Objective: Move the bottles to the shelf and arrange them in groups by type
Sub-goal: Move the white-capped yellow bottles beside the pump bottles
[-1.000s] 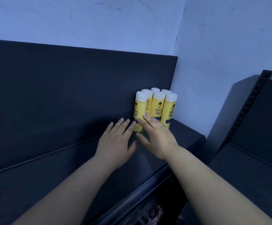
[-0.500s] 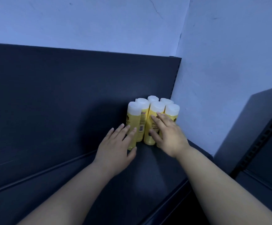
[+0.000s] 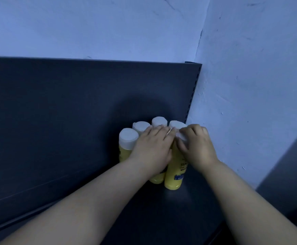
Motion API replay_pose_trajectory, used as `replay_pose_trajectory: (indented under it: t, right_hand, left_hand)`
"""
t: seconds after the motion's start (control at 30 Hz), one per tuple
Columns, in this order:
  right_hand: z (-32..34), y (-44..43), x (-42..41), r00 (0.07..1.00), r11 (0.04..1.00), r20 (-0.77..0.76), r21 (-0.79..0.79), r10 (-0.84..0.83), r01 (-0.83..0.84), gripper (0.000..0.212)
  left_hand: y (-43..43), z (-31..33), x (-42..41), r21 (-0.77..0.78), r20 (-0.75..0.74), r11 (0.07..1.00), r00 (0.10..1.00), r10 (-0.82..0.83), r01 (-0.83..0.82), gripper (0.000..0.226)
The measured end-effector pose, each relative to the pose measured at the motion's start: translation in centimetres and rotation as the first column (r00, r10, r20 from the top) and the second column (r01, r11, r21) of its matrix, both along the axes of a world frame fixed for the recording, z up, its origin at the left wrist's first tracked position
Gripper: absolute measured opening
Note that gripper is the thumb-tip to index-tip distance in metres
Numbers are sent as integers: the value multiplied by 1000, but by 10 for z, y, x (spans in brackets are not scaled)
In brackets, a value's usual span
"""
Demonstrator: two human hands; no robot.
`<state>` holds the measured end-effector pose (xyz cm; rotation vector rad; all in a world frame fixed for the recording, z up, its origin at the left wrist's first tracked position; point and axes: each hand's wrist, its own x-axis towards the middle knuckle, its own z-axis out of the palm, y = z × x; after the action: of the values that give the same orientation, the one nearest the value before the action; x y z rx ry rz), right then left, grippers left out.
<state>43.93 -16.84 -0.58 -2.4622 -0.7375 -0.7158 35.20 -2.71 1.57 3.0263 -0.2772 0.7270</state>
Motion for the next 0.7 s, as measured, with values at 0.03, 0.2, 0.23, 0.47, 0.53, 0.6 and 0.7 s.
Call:
replay_pose_trajectory:
  t: [0.03, 0.2, 0.23, 0.47, 0.53, 0.6, 0.7]
  right_hand:
    - [1, 3, 2, 998, 1000, 60, 1, -6, 6, 26]
    - [2, 11, 13, 900, 929, 435, -343, 26, 139, 38]
    - [1, 10, 15, 893, 897, 449, -404, 24, 179, 38]
    - [9, 9, 10, 978, 953, 207, -290, -27, 87, 32]
    - [11, 7, 11, 996, 987, 7, -132, -88, 88, 43]
    - [10, 3, 13, 988, 991, -119, -97, -102, 91, 43]
    - [10, 0, 9, 995, 999, -89, 14, -46, 48, 52]
  left_hand:
    - [-3, 1, 11, 19, -27, 1000, 999, 23, -23, 60]
    - [-13, 2, 48, -5, -136, 998, 989, 55, -57, 61]
    - [-14, 1, 51, -24, -133, 998, 990, 54, -58, 56]
    - [-6, 2, 54, -119, -108, 993, 994, -29, 16, 38]
    - [-5, 3, 52, -133, -127, 990, 990, -55, 38, 38]
    - [-4, 5, 51, -150, -139, 988, 988, -68, 47, 37]
    - [-7, 10, 48, -158, -204, 987, 976, -74, 41, 40]
